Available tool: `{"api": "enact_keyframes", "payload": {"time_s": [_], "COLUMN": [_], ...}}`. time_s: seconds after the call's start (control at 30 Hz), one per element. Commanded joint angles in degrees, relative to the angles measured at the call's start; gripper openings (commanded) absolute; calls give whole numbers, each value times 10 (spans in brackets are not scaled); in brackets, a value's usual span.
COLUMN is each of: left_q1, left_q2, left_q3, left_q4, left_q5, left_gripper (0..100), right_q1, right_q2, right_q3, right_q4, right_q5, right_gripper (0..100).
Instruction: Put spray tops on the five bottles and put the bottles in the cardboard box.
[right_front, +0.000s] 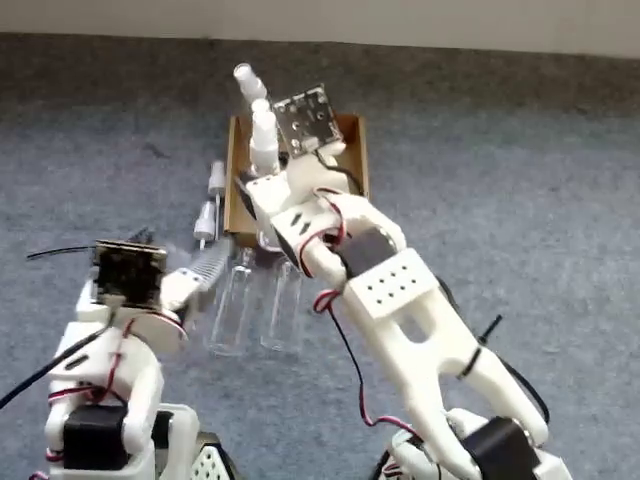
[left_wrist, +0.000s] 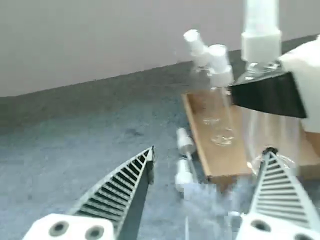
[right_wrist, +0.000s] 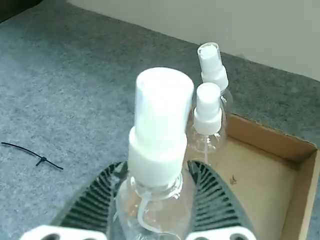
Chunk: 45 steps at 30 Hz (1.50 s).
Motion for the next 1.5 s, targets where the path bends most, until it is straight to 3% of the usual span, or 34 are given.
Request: {"api": "enact_keyframes", "payload": {"time_s": [0.0,0.17,0.43,0.63,1.47], "left_q1": [-111,-138,-138,-138,-138], "left_q2": [41,167,244,247,247], "left_q3": [-26,-33,-59,-60,-58], "left_q4": [-41,-86,-87,-89,-86], "left_q5": [-2,2,2,2,1], "left_gripper": [305,305,305,305,305], "right_q1": [5,1,-2,1,1], "right_q2": [30,49,35,46,225], "right_q3": [-73,-74,107,173,80], "right_q4": [-13,-35,-320,-413,-429], "right_q5": [9,55,64,64,64], "right_gripper": [4,4,4,4,4]}}
